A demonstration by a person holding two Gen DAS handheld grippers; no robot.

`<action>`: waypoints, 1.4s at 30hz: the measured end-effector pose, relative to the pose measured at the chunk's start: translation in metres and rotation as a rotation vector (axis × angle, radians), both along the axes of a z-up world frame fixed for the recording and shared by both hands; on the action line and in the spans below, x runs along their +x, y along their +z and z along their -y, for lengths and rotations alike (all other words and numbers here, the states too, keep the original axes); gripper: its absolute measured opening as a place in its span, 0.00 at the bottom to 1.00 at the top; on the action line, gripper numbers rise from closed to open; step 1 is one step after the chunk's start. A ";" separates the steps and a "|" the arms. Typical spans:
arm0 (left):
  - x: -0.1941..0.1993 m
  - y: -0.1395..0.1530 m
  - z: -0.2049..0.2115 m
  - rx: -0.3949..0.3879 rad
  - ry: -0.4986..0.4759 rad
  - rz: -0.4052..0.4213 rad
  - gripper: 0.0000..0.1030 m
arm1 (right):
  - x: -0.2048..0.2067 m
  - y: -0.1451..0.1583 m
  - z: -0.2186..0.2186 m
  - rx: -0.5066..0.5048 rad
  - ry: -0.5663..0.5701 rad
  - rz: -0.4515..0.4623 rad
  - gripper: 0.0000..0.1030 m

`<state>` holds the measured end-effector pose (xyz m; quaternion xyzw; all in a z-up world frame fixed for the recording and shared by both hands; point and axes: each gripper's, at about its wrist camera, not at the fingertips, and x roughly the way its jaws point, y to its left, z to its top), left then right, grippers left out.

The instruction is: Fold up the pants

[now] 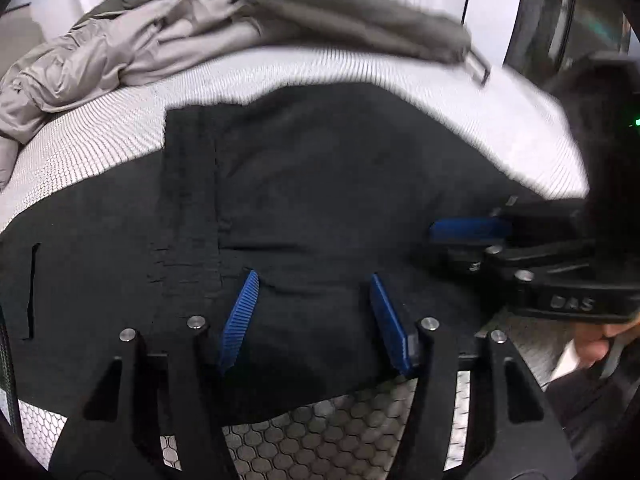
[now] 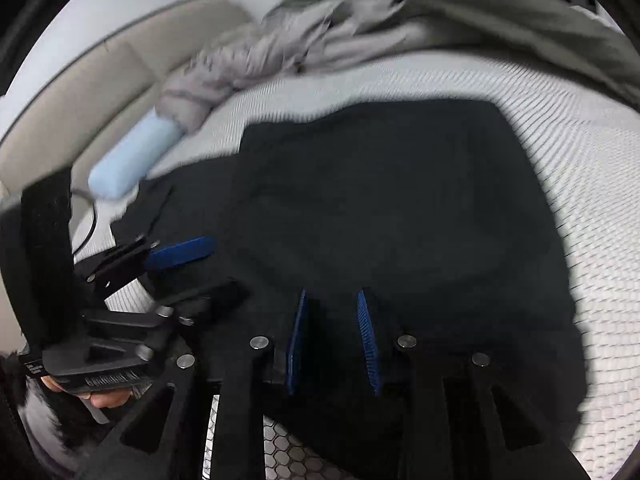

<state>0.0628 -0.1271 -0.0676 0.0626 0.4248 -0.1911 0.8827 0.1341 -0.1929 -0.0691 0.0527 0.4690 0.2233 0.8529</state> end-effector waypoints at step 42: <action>0.100 0.012 -0.004 -0.052 0.038 -0.044 0.20 | 0.059 -0.013 -0.001 -0.125 -0.084 0.002 0.40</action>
